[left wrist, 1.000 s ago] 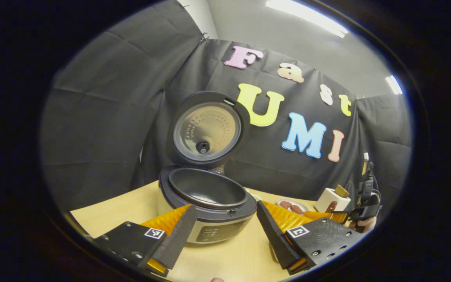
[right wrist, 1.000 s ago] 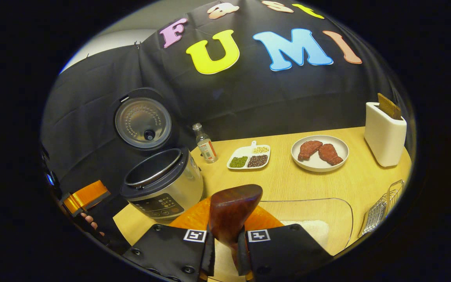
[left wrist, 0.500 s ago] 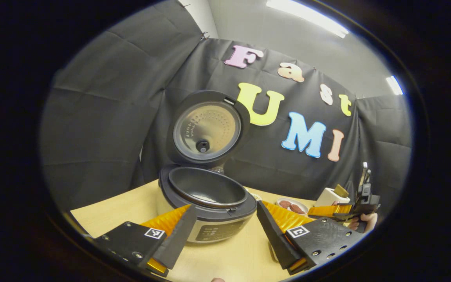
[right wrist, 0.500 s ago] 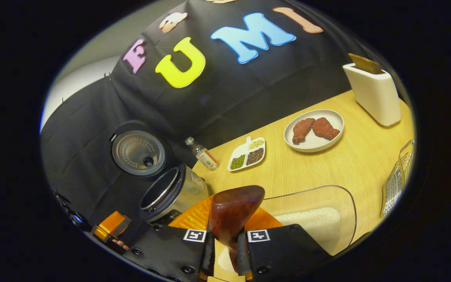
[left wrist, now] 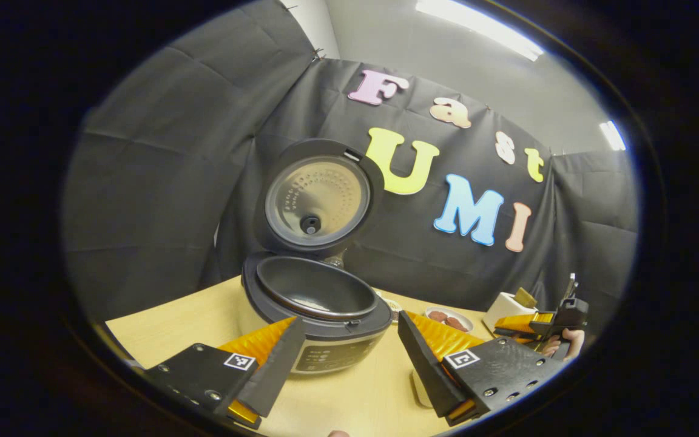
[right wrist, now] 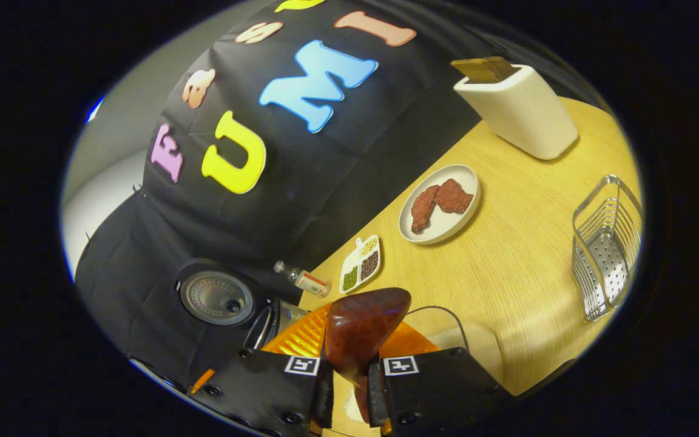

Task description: Close the left gripper, press the button to open the rice cooker; take a wooden spoon from the chopstick holder with the right hand, scoop a spoonful of rice and pour it into the rice cooker, then put the wooden spoon back into the chopstick holder.

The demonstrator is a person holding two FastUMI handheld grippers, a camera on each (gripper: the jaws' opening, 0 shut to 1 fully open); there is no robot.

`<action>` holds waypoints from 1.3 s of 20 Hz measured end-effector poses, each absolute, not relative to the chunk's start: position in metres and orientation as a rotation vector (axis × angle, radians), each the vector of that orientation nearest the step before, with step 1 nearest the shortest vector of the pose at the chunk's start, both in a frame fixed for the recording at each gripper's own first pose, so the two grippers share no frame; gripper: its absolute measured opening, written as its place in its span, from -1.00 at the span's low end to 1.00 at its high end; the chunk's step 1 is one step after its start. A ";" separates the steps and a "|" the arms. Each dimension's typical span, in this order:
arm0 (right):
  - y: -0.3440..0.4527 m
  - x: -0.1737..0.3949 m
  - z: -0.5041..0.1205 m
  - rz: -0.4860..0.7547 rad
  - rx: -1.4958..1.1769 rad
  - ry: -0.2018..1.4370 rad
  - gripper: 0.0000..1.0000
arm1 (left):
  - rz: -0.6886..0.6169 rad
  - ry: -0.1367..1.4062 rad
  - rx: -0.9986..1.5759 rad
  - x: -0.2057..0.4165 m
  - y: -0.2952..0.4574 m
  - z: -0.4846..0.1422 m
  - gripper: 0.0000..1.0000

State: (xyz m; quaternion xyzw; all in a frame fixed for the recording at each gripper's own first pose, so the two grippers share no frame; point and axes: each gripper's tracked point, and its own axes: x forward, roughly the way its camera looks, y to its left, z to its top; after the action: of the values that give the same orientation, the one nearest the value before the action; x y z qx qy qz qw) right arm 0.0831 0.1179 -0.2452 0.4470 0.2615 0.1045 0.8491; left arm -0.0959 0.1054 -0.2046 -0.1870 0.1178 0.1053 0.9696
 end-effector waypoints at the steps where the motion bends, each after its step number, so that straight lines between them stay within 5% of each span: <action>1: 0.110 0.086 -0.246 0.188 0.984 0.538 -0.52 | 0.213 0.236 -0.378 -0.097 0.105 -0.206 0.93; 13: 0.110 0.119 -0.222 0.103 1.283 0.465 -0.53 | 0.271 0.236 -0.373 -0.117 0.126 -0.208 0.93; 26: 0.194 0.161 -0.169 0.210 1.409 0.426 -0.53 | 0.286 0.218 -0.367 -0.128 0.152 -0.204 0.92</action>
State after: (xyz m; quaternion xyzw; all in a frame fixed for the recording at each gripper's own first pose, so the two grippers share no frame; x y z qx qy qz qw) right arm 0.1607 0.1943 -0.1694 0.6414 0.1938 0.0958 0.7361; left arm -0.1279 0.1518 -0.2040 -0.1814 0.1080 0.1416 0.9672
